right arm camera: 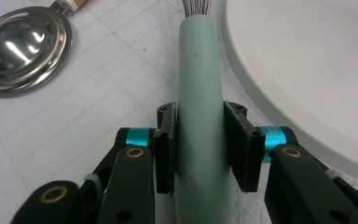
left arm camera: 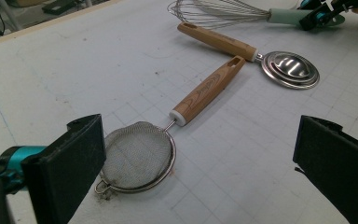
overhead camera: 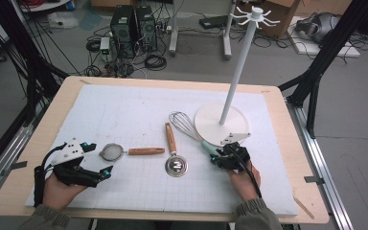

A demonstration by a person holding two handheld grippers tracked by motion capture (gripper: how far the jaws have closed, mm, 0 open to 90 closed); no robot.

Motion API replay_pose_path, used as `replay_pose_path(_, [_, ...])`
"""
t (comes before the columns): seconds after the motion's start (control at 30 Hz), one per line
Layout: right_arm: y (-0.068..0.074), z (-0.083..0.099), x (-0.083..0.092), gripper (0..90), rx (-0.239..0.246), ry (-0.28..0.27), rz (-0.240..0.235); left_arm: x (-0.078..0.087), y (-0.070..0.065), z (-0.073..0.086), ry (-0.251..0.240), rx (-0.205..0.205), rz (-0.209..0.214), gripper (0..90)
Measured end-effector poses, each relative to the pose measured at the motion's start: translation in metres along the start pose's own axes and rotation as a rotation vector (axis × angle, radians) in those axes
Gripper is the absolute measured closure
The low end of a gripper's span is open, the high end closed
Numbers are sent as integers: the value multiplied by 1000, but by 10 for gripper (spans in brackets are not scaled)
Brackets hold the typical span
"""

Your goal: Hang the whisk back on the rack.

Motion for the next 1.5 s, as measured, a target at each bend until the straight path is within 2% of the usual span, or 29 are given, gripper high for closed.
replay_pose_path(0.07, [1,-1,0,650,-2,8,2,-1,0,0,-2,0,1,29])
replay_pose_path(0.17, [0,-1,-2,616,-29,-7,-10,-2,-1,0,1,-4,4,29])
replay_pose_path(0.23, [0,-1,-2,637,-35,-10,-7,-3,-2,0,7,-15,7,29])
replay_pose_path(0.27, [0,0,-2,655,-56,-13,5,-4,-3,0,9,-14,8,29])
replay_pose_path(0.3, [-1,0,-2,660,-70,-13,-2,-5,-2,-1,12,-20,8,29])
replay_pose_path(0.47, [-2,-2,-2,668,-66,-5,-10,-7,-3,-2,13,-29,13,29])
replay_pose_path(0.77, [-3,-4,2,670,-159,-119,-100,-7,-4,-4,3,-20,16,29])
replay_pose_path(1.0, [-1,-8,4,669,-205,-197,-171,-7,-4,-4,1,-22,14,29])
replay_pose_path(1.1, [0,-10,4,669,-186,-198,-156,-7,-4,-4,1,-22,15,29])
replay_pose_path(1.3, [7,-13,11,669,-46,-143,-83,-8,-6,-5,3,-25,23,29])
replay_pose_path(1.5, [12,-8,23,668,11,-103,-53,-14,-15,-11,-3,-43,64,63])
Point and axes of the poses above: each handheld gripper's, and its own axes: x roughly backward along the jaws, z roughly out of its underside, y roughly to its left, the point moved 5 cm from there along -x, roughly forward along the jaws, and after that the axes turned 8 degrees about x, right-handed, at the moved point
